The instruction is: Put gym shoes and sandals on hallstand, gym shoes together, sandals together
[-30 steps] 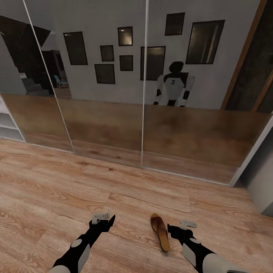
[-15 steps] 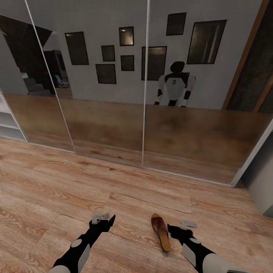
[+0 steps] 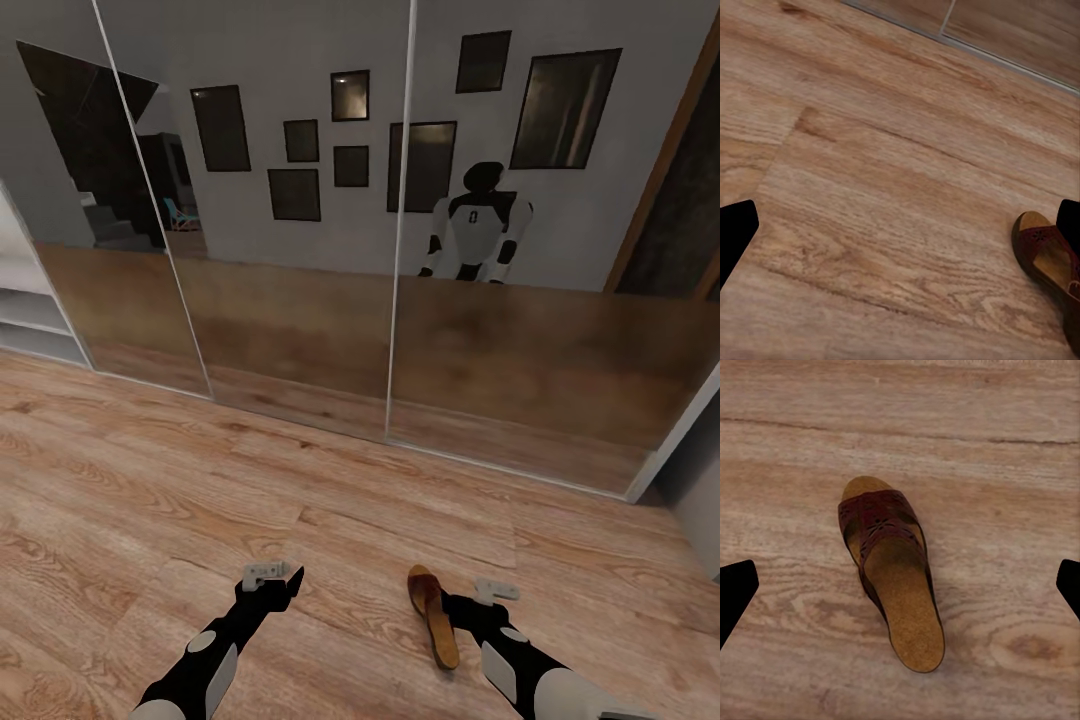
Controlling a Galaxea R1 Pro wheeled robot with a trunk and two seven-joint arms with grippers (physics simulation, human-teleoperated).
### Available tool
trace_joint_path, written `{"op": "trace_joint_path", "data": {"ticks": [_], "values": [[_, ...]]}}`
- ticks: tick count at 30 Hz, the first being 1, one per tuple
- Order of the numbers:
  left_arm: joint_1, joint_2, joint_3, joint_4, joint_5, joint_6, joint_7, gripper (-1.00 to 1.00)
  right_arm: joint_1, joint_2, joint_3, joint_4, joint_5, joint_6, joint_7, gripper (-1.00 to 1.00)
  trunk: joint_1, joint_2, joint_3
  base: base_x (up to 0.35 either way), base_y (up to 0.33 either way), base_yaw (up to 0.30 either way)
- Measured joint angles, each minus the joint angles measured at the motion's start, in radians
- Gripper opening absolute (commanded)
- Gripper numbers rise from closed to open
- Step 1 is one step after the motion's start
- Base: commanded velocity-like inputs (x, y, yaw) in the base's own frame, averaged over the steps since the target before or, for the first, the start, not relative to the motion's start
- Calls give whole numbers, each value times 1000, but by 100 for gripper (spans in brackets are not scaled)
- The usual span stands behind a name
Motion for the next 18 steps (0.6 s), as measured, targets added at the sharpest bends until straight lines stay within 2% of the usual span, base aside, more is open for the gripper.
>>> {"op": "trace_joint_path", "data": {"ticks": [7, 12, 18], "values": [[0, 0, 1, 0, 1, -1, 0, 100, 0, 0, 1, -2, 0, 0, 2, 100, 0, 0, 0, 0, -43, 2], [0, 0, 1, 0, 1, -2, 1, 100, 0, 0, 2, -2, 0, 0, 1, 100, 0, 0, -2, 0, -282, 142], [0, 0, 1, 0, 2, -2, 1, 100, 0, 0, 2, -1, 0, 0, 0, 100, 0, 0, -5, 0, -332, 253]]}}
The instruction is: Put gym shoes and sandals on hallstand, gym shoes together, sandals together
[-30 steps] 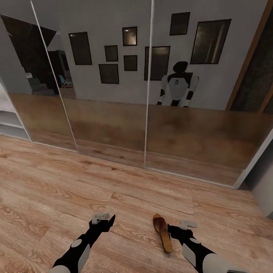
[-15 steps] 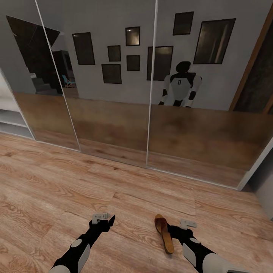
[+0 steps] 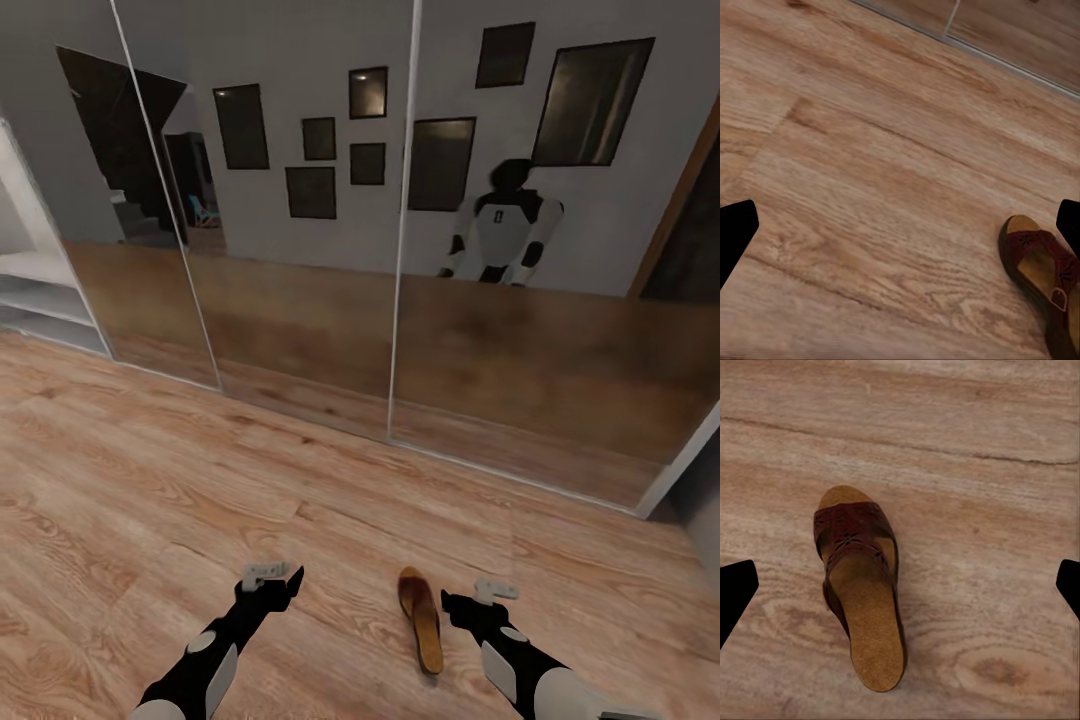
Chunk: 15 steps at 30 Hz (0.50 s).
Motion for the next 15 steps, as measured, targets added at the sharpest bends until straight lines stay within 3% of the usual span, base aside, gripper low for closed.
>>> {"op": "trace_joint_path", "data": {"ticks": [7, 15], "values": [[0, 0, 0, 0, 0, 0, 0, 100, 0, 0, 0, 0, 0, 0, -1, 100, 0, 0, -3, 0, -295, 255], [0, 11, 1, -32, -3, 2, 0, 100, 0, 1, -3, -7, 1, 7, -1, 100, 0, 0, -4, 0, -71, 42]]}}
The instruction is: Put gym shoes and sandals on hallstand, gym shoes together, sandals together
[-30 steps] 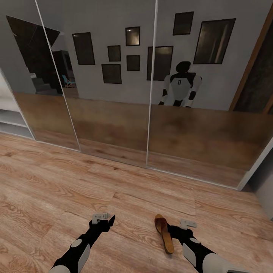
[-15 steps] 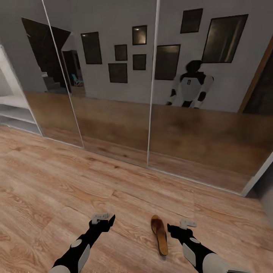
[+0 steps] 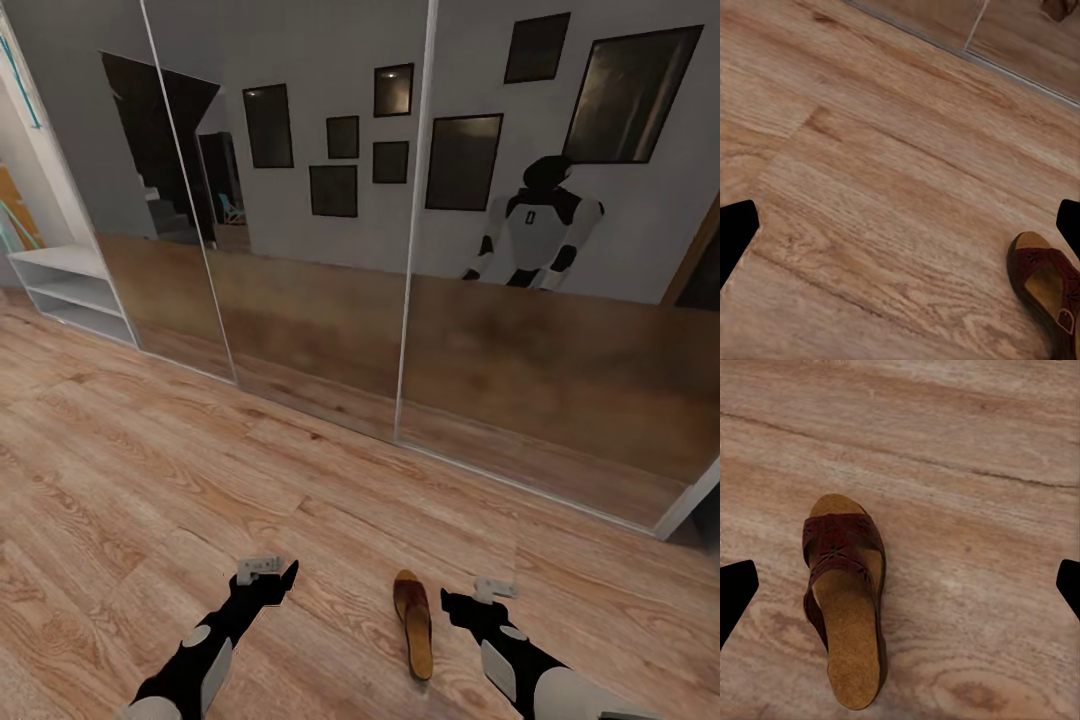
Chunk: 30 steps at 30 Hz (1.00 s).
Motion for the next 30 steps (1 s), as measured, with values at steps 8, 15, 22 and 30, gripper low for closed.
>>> {"op": "trace_joint_path", "data": {"ticks": [8, 15, 22, 30], "values": [[-3, 39, 0, -214, 0, 23, 0, 100, -4, -1, -5, -168, -2, 43, -49, 100, 0, 0, 0, 0, -2, 1], [-11, 42, -3, -337, 0, 190, -2, 100, -4, 1, -6, -208, -7, 169, -63, 100, 0, 0, 0, 0, 0, 0], [-11, 42, -6, -400, -3, 209, -6, 100, -4, 6, 1, -209, -2, 176, -64, 100, 0, 0, 0, 0, 0, 0], [-11, 40, -41, -405, -6, 213, -5, 100, -4, 6, 0, -209, -1, 179, -64, 100, 0, 0, 0, 0, 0, 0]]}}
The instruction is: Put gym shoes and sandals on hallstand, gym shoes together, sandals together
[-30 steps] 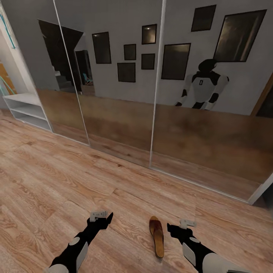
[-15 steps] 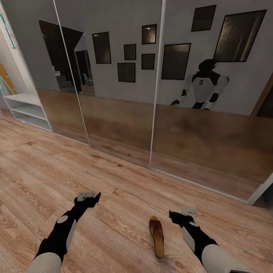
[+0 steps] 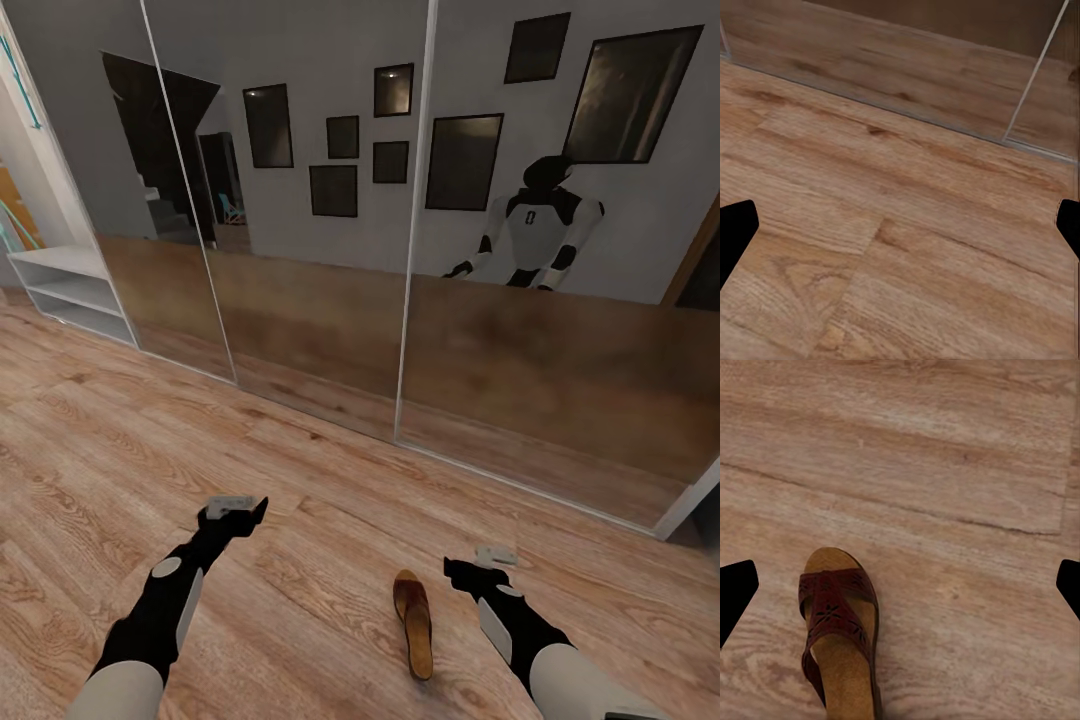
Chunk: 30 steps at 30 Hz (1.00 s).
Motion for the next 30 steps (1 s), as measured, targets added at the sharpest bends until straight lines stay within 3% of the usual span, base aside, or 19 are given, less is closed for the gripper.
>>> {"op": "trace_joint_path", "data": {"ticks": [3, 11, 30], "values": [[1, 1, -17, 0, 0, 0, 0, 100, 0, 2, 2, -1, 0, -5, 4, 100, 0, 0, 0, 0, 0, 0], [1, 1, -21, 1, 0, 2, 0, 100, 0, 3, 6, -1, 2, -12, 7, 100, 0, 0, 0, 0, 0, 2], [1, 3, -20, 1, 0, 1, 0, 100, 0, 3, 6, 2, 2, -25, 3, 100, 73, -133, -86, 0, 0, 98]]}}
